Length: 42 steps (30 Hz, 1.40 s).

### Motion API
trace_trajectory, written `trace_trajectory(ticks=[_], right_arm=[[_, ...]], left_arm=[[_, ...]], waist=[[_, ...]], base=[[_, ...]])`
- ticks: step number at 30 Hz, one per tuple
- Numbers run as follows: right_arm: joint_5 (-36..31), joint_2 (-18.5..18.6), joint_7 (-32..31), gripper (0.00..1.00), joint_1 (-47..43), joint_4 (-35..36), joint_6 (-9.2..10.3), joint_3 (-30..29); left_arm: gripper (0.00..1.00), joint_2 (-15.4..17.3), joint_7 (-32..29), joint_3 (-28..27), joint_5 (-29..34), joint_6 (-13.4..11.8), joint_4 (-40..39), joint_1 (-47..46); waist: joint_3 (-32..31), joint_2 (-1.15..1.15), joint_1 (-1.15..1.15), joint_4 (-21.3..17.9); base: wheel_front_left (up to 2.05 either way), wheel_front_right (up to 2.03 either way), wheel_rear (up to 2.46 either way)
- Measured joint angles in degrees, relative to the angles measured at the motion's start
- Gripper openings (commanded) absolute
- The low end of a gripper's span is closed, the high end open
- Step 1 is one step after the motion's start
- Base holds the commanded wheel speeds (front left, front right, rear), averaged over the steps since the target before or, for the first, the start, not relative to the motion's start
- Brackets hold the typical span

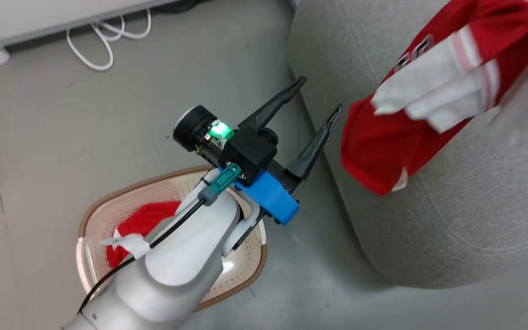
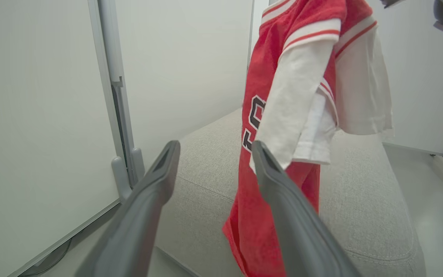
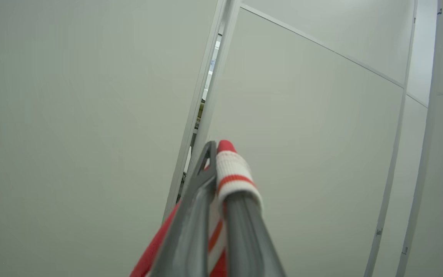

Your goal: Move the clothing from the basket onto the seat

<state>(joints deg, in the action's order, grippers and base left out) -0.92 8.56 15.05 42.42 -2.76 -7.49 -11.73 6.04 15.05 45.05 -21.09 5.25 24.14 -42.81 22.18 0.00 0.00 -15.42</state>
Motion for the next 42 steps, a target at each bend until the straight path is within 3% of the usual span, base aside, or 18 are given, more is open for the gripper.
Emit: trace_trajectory(ticks=[10, 16, 21, 27, 42], right_arm=[[0.10, 13.90, 0.07, 0.00, 18.07, -4.45, 0.00, -8.08], [0.73, 24.53, 0.09, 0.00, 28.93, -13.44, 0.00, -8.01], [0.70, 29.21, 0.10, 0.00, 35.25, -18.16, 0.00, -7.89], [1.08, 27.87, 0.11, 0.00, 33.80, -22.85, 0.00, -6.65], [3.13, 14.33, 0.09, 0.00, 11.72, -27.37, 0.00, -12.01]], left_arm=[[1.00, 0.14, -0.76, 0.76, 2.14, -0.09, -0.87, -5.70], [1.00, 0.08, -0.77, 1.29, 2.89, -0.10, -0.85, -7.51], [1.00, 0.15, -0.58, 1.43, 2.98, -0.16, -0.79, -8.10], [1.00, 0.60, -0.51, 1.44, 3.01, -0.25, -0.76, -8.18], [1.00, 1.08, -0.48, 2.01, 2.91, -1.19, -0.87, -8.77]], waist=[[10.32, 0.00, 0.01, 2.72], [15.29, 0.00, 0.01, 4.30], [17.28, 0.00, 0.01, 5.51], [18.38, 0.00, 0.01, 5.45], [19.22, 0.00, 0.01, 6.03]], base=[[0.00, 0.00, 0.00], [0.00, 0.00, 0.00], [0.00, 0.00, 0.00], [0.00, 0.00, 0.00], [0.00, 0.00, 0.00]])
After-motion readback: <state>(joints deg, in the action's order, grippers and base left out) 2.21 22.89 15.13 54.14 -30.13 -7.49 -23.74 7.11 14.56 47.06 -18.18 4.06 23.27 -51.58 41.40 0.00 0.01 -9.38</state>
